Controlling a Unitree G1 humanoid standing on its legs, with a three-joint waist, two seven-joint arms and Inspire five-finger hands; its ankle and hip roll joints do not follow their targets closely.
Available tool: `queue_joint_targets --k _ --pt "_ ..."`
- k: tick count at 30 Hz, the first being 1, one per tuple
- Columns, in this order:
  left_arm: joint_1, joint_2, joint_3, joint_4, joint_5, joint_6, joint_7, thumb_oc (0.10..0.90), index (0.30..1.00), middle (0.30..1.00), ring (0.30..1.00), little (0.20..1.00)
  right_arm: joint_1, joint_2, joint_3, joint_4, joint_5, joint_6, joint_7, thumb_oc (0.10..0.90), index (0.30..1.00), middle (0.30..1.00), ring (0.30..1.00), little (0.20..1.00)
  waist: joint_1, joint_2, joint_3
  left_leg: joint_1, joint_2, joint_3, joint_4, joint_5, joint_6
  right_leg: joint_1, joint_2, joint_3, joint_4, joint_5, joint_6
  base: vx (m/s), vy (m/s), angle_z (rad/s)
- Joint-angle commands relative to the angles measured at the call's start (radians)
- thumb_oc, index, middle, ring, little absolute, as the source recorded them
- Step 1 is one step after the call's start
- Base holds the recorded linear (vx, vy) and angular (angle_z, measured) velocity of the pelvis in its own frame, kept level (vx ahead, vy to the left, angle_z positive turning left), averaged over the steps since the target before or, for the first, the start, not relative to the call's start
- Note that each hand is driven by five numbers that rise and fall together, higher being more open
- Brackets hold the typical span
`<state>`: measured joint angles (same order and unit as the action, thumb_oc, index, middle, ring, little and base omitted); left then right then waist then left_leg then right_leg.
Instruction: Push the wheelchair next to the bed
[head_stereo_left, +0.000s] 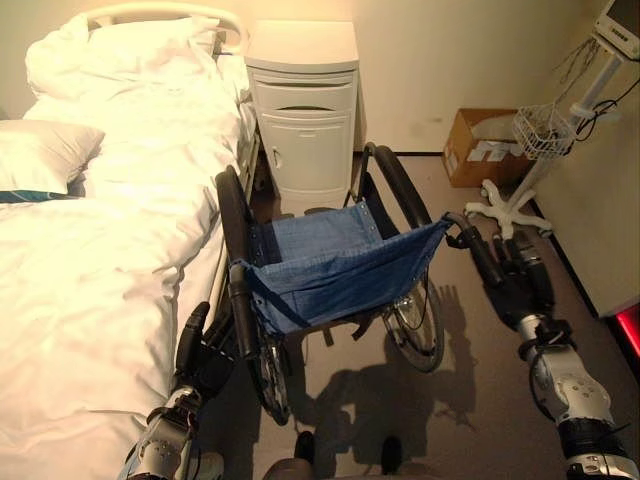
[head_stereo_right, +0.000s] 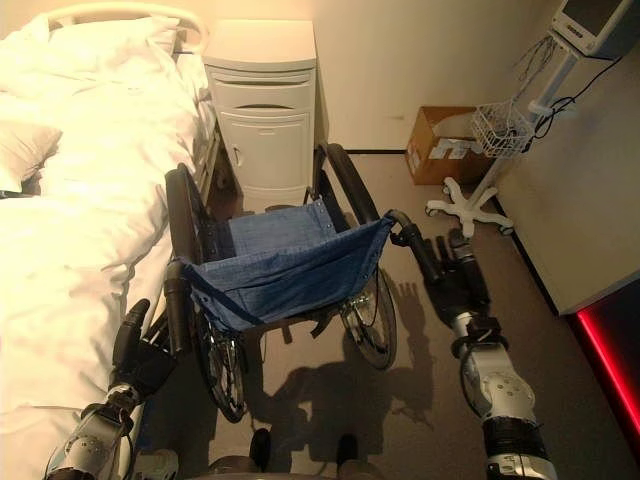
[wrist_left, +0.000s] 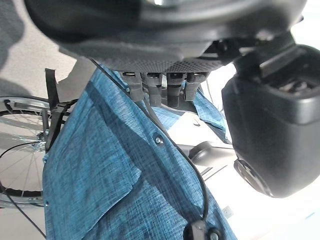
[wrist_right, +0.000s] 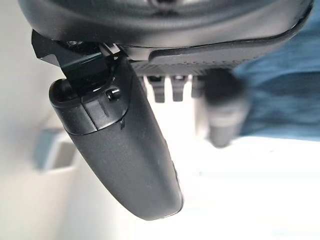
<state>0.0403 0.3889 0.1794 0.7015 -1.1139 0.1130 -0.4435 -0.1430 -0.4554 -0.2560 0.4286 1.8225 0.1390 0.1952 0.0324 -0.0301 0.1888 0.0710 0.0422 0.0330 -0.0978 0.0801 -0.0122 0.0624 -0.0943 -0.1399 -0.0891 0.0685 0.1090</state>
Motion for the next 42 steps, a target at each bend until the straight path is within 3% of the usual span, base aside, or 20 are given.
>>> queue_joint_targets --k 1,3,4,6,10,11,12,13,17,24,27,30,35,36,38,42 --pt "-0.061 0.011 -0.020 0.057 -0.028 -0.061 -0.087 0.800 0.900 0.900 0.900 0.900 -0.224 -0.103 -0.291 -0.005 0.150 -0.121 0.221 0.800 0.900 0.900 0.900 0.900 0.000 -0.015 -0.126 0.046 -0.032 0.039 0.022 -0.107 -0.012 0.047 0.011 -0.006 0.048 -0.046 0.006 0.00 0.000 0.00" --pt "-0.057 0.002 -0.015 0.071 -0.023 -0.059 -0.094 0.800 0.900 0.900 0.900 0.900 -0.201 -0.091 -0.310 0.056 0.150 -0.066 0.256 0.800 0.900 0.900 0.900 0.900 0.000 -0.014 -0.126 0.047 -0.031 0.041 0.021 -0.107 -0.012 0.046 0.010 -0.006 0.045 -0.043 0.008 0.01 0.011 -0.05" --pt "-0.053 -0.013 -0.009 0.082 -0.013 -0.057 -0.097 0.800 0.900 0.900 0.900 0.900 -0.170 -0.066 -0.324 0.122 0.150 0.001 0.313 0.800 0.900 0.900 0.900 0.900 0.001 -0.013 -0.126 0.048 -0.030 0.042 0.021 -0.107 -0.011 0.046 0.009 -0.006 0.043 -0.042 0.009 0.01 0.009 -0.05" --pt "-0.049 -0.026 -0.009 0.093 0.006 -0.062 -0.102 0.800 0.900 0.900 0.900 0.900 -0.133 -0.054 -0.327 0.184 0.150 0.040 0.338 0.800 0.900 0.900 0.900 0.900 0.002 -0.011 -0.126 0.047 -0.029 0.042 0.020 -0.107 -0.010 0.045 0.010 -0.005 0.041 -0.040 0.009 0.01 0.009 -0.06" --pt "-0.050 -0.043 -0.016 0.089 0.031 -0.065 -0.094 0.800 0.900 0.900 0.900 0.900 -0.050 -0.078 -0.283 0.319 0.150 0.153 0.267 0.800 0.900 0.900 0.900 0.900 0.003 -0.007 -0.124 0.049 -0.028 0.041 0.020 -0.105 -0.010 0.046 0.011 -0.004 0.039 -0.036 0.010 0.01 -0.002 -0.07" --pt "-0.051 -0.047 -0.015 0.086 0.037 -0.065 -0.093 0.800 0.900 0.900 0.900 0.900 -0.043 -0.073 -0.274 0.337 0.089 0.171 0.265 0.800 0.900 0.900 0.900 0.900 0.002 -0.006 -0.123 0.050 -0.027 0.041 0.020 -0.104 -0.010 0.047 0.010 -0.004 0.039 -0.035 0.010 -0.01 -0.018 -0.09" --pt "-0.054 -0.051 -0.018 0.071 0.043 -0.065 -0.089 0.800 0.900 0.900 0.900 0.900 -0.017 -0.051 -0.240 0.407 -0.097 0.212 0.292 0.800 0.900 0.900 0.900 0.900 0.002 -0.005 -0.118 0.049 -0.028 0.039 0.021 -0.101 -0.008 0.044 0.010 -0.003 0.042 -0.033 0.010 -0.01 -0.022 -0.09" --pt "-0.052 -0.054 -0.019 0.072 0.039 -0.071 -0.093 0.800 0.900 0.900 0.900 0.900 -0.002 -0.031 -0.223 0.443 -0.161 0.230 0.334 0.800 0.900 0.900 0.900 0.900 -0.001 -0.004 -0.115 0.048 -0.028 0.038 0.021 -0.099 -0.007 0.041 0.011 -0.002 0.045 -0.033 0.010 -0.02 -0.023 -0.08" --pt "-0.044 -0.064 -0.034 0.079 0.045 -0.099 -0.108 0.800 0.900 0.900 0.900 0.900 0.032 0.019 -0.153 0.534 -0.270 0.268 0.421 0.800 0.900 0.900 0.900 0.900 0.000 -0.003 -0.107 0.047 -0.030 0.032 0.019 -0.096 -0.002 0.037 0.012 -0.003 0.048 -0.034 0.007 0.00 -0.004 -0.02" --pt "-0.010 -0.112 -0.044 0.174 0.068 -0.145 -0.075 0.800 0.900 0.900 0.900 0.900 0.063 0.186 -0.045 0.531 -0.253 0.219 0.405 0.800 0.900 0.900 0.900 0.900 0.001 0.006 -0.103 0.052 -0.035 0.020 0.016 -0.097 0.005 0.043 0.011 -0.006 0.046 -0.038 0.000 0.00 -0.002 0.00" --pt "0.012 -0.144 -0.038 0.274 0.105 -0.146 -0.054 0.800 0.900 0.900 0.900 0.900 0.073 0.256 -0.005 0.546 -0.297 0.148 0.392 0.800 0.900 0.900 0.900 0.900 0.002 0.009 -0.104 0.055 -0.038 0.016 0.014 -0.099 0.009 0.049 0.012 -0.011 0.040 -0.040 -0.005 0.01 0.002 0.04" --pt "0.016 -0.166 -0.045 0.343 0.157 -0.153 -0.052 0.800 0.900 0.900 0.900 0.900 0.078 0.276 0.031 0.577 -0.414 0.064 0.382 0.800 0.900 0.900 0.900 0.900 0.003 0.010 -0.104 0.062 -0.040 0.011 0.014 -0.107 0.009 0.059 0.013 -0.013 0.038 -0.049 -0.006 0.04 0.011 0.03" --pt "0.009 -0.194 -0.103 0.417 0.267 -0.187 -0.020 0.800 0.900 0.900 0.900 0.900 0.088 0.303 0.131 0.645 -0.589 -0.017 0.382 0.800 0.900 0.900 0.900 0.900 0.004 0.011 -0.100 0.061 -0.044 0.005 0.014 -0.104 0.011 0.061 0.014 -0.016 0.038 -0.050 -0.008 0.00 0.007 0.08" --pt "0.005 -0.199 -0.116 0.428 0.280 -0.189 -0.011 0.725 0.787 0.787 0.787 0.787 0.091 0.306 0.154 0.664 -0.639 -0.031 0.373 0.800 0.900 0.900 0.900 0.900 0.003 0.012 -0.100 0.059 -0.044 0.004 0.014 -0.103 0.013 0.060 0.014 -0.016 0.038 -0.050 -0.008 0.00 0.000 0.00" --pt "-0.001 -0.206 -0.130 0.437 0.289 -0.195 0.003 0.800 0.900 0.900 0.900 0.900 0.092 0.310 0.179 0.683 -0.700 -0.051 0.364 0.800 0.900 0.900 0.900 0.900 0.002 0.013 -0.099 0.058 -0.045 0.004 0.014 -0.102 0.013 0.058 0.014 -0.016 0.039 -0.050 -0.008 0.00 0.000 0.00" --pt "-0.017 -0.231 -0.171 0.454 0.313 -0.183 0.038 0.800 0.900 0.900 0.900 0.900 0.101 0.324 0.261 0.736 -0.859 -0.103 0.323 0.800 0.900 0.900 0.900 0.900 -0.003 0.017 -0.091 0.054 -0.047 0.002 0.014 -0.099 0.014 0.053 0.013 -0.012 0.045 -0.052 -0.010 0.00 0.000 0.00"
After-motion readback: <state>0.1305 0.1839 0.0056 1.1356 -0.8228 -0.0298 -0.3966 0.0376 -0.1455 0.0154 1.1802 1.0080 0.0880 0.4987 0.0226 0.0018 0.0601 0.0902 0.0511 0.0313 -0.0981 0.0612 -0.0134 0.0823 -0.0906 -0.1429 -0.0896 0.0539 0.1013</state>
